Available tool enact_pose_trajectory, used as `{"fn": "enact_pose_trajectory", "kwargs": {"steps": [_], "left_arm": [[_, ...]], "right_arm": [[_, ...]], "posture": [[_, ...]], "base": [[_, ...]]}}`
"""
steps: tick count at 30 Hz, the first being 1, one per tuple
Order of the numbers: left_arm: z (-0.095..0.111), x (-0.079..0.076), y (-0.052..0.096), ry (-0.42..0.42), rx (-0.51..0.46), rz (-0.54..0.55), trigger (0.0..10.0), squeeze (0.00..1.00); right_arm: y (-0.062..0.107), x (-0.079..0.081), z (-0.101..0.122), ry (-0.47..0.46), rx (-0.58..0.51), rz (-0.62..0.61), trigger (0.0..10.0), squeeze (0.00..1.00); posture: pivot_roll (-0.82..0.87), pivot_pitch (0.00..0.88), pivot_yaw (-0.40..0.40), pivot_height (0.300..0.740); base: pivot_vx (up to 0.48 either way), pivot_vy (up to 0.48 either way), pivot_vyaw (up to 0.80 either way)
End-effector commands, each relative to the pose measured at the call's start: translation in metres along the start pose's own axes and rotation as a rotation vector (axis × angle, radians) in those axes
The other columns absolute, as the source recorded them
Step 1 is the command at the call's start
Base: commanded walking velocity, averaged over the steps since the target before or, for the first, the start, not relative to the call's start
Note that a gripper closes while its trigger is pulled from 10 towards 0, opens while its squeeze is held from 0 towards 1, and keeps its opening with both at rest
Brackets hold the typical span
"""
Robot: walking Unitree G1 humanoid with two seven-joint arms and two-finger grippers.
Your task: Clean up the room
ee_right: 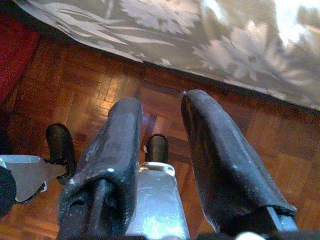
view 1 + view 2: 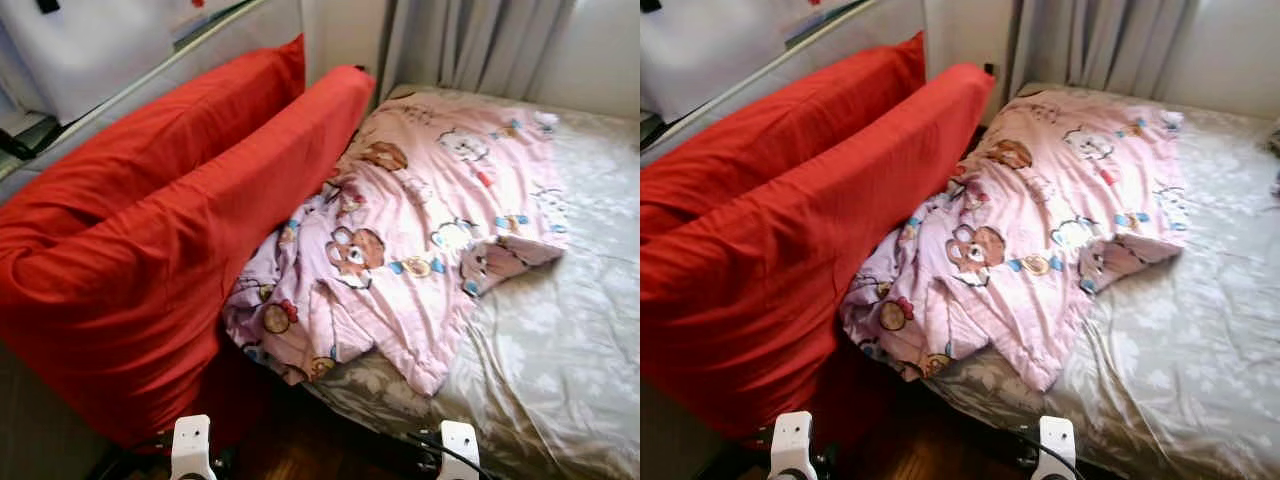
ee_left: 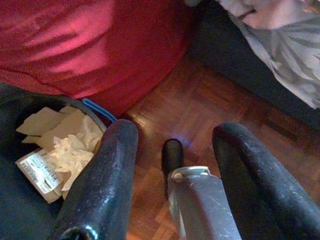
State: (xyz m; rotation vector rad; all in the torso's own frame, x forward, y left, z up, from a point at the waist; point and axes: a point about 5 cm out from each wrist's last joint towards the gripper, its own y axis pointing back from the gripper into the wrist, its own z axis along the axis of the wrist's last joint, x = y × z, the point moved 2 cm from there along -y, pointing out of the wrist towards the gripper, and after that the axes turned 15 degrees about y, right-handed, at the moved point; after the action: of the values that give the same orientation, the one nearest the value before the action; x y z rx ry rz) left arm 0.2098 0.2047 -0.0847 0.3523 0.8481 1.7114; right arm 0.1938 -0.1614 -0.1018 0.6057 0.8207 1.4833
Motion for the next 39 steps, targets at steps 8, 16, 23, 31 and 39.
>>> {"fn": "enact_pose_trajectory", "kwargs": {"steps": [8,16,23,31,39], "left_arm": [[-0.005,0.009,0.002,0.003,0.021,0.024,10.0,0.00],[0.002,0.007,0.002,0.013,-0.026,0.007,10.0,0.00],[0.038,-0.002,-0.001,0.016,-0.194,-0.079,10.0,0.00],[0.078,-0.020,0.013,0.011,-0.458,-0.208,10.0,0.00],[0.092,-0.026,0.041,-0.022,-0.615,-0.269,10.0,0.00]], "right_arm": [[0.000,0.000,-0.003,-0.008,0.012,-0.004,10.0,0.00],[0.001,-0.001,0.000,-0.012,-0.019,-0.003,10.0,0.00],[0.002,-0.001,0.007,-0.013,-0.105,0.007,10.0,0.00],[0.005,-0.003,0.016,-0.034,-0.219,-0.003,10.0,0.00],[0.008,-0.005,0.017,-0.032,-0.270,-0.010,10.0,0.00]], "posture": [[0.05,0.111,-0.014,0.740],[0.05,0.117,-0.016,0.740],[0.05,0.123,-0.020,0.740],[0.04,0.122,-0.026,0.740],[0.03,0.107,-0.029,0.740]], "base": [[0.332,0.000,0.00],[0.115,0.000,0.00],[0.000,0.000,0.00],[0.000,0.000,0.00],[0.000,0.000,0.00]]}}
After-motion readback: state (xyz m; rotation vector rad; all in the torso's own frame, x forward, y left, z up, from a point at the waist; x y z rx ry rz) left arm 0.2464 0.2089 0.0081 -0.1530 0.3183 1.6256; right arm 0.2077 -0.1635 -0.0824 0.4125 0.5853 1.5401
